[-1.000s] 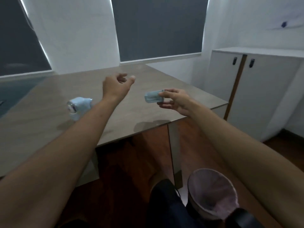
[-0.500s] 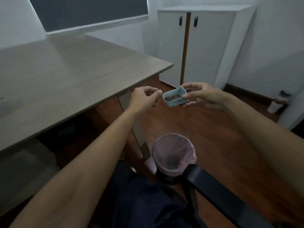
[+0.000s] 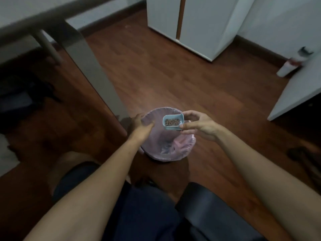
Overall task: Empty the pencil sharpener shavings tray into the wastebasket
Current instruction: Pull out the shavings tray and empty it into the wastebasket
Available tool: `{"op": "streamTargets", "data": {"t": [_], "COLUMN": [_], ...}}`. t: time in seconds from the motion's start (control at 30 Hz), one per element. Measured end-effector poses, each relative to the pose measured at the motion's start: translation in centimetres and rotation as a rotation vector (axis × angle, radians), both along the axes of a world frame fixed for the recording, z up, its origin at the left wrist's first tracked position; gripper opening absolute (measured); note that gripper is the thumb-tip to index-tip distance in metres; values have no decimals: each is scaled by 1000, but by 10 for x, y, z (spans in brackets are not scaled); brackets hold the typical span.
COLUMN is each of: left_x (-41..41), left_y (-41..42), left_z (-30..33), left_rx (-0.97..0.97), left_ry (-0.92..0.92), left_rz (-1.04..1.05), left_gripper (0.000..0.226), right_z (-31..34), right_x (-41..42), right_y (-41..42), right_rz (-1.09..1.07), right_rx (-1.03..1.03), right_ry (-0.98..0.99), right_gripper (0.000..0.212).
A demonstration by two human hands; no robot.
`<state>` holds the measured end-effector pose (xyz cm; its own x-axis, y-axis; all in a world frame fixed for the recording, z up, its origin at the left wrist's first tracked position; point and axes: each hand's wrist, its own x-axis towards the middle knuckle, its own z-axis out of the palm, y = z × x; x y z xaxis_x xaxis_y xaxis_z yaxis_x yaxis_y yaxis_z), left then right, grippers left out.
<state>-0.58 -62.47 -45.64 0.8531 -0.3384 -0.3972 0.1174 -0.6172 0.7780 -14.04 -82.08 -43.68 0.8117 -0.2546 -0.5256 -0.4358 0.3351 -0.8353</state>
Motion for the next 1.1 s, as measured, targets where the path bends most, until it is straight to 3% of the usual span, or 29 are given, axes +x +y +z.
{"op": "streamTargets", "data": {"t": [0.13, 0.27, 0.5, 0.6, 0.8, 1.0, 1.1], "left_x": [0, 3, -3, -3, 1, 0, -1], "left_y": [-1, 3, 10, 9, 17, 14, 13], "left_z": [-52, -82, -104, -108, -107, -108, -105], "left_rx": [95, 146, 163, 161, 270, 190, 203], "left_ry": [-50, -26, -4, -24, 28, 19, 3], "left_rz": [49, 45, 15, 36, -19, 22, 19], "left_gripper": [57, 64, 51, 45, 71, 42, 42], "right_z": [-51, -75, -95, -98, -92, -93, -91], "right_x": [5, 14, 49, 65, 84, 87, 88], "right_y": [0, 5, 11, 20, 42, 40, 38], "right_rz": [-101, -148, 104, 180, 136, 89, 93], "right_rx": [-21, -170, -737, -943, -966, -921, -897], "right_ry": [117, 233, 417, 516, 604, 609, 610], "right_gripper": [55, 53, 36, 52, 58, 62, 60]}}
